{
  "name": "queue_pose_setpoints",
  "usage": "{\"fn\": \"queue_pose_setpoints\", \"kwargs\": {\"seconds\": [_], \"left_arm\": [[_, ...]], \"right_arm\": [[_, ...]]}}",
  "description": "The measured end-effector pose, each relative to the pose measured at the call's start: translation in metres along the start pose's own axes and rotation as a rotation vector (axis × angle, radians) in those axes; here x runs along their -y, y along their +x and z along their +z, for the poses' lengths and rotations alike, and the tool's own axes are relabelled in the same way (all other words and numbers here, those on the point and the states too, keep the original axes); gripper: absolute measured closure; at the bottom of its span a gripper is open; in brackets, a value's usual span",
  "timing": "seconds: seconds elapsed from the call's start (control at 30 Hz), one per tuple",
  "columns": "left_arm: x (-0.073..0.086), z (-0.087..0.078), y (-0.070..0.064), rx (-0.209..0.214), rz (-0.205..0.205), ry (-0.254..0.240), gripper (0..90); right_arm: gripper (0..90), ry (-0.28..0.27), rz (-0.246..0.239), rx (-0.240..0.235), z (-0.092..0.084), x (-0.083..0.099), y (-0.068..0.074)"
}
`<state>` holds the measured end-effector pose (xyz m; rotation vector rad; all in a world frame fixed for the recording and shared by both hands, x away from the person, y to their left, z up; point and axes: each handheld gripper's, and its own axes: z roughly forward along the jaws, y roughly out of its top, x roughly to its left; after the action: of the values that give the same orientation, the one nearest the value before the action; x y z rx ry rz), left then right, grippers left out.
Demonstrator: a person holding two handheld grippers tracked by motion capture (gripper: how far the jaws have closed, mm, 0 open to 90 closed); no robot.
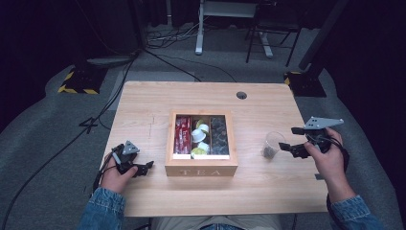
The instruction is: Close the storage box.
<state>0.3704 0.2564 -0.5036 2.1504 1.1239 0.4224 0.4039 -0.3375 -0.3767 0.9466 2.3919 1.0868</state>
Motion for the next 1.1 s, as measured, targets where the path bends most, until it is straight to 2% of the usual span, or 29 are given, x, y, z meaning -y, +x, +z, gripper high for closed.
{"fn": "queue_pose_setpoints", "kwargs": {"seconds": [0.27,0.43,0.47,0.53,0.57,0.63,0.7,0.77,0.83,0.97,1.1], "left_arm": [[0.000,0.000,0.000,0.000,-0.002,-0.001,15.0],[0.000,0.000,0.000,0.000,0.000,0.000,15.0],[0.000,0.000,0.000,0.000,0.000,0.000,15.0],[0.000,0.000,0.000,-0.001,-0.002,0.001,15.0],[0.000,0.000,0.000,-0.001,-0.002,0.001,15.0],[0.000,0.000,0.000,-0.001,-0.002,0.001,14.9],[0.000,0.001,0.000,0.001,-0.002,0.000,14.9],[0.000,0.001,0.000,0.001,-0.002,-0.002,14.9],[-0.001,0.001,0.000,0.002,-0.002,-0.001,14.9],[-0.001,0.001,0.001,0.002,-0.002,-0.003,14.9],[-0.001,0.002,0.001,0.002,0.000,-0.005,14.9]], "right_arm": [[15.8,0.031,0.064,0.081,0.000,0.023,-0.020],[16.2,0.052,0.087,0.085,0.004,0.039,-0.031],[16.4,0.051,0.084,0.093,0.004,0.043,-0.033],[17.1,0.022,0.114,0.132,0.007,0.054,-0.035],[16.9,-0.004,0.132,0.132,0.008,0.058,-0.036],[16.5,-0.005,0.170,0.132,0.012,0.063,-0.038],[19.5,0.025,0.154,0.131,0.016,0.067,-0.040],[15.4,0.018,0.180,0.132,0.019,0.073,-0.042],[17.4,0.027,0.194,0.130,0.023,0.079,-0.044],[17.1,0.052,0.204,0.135,0.034,0.092,-0.048],[17.1,0.050,0.205,0.144,0.040,0.103,-0.051]]}}
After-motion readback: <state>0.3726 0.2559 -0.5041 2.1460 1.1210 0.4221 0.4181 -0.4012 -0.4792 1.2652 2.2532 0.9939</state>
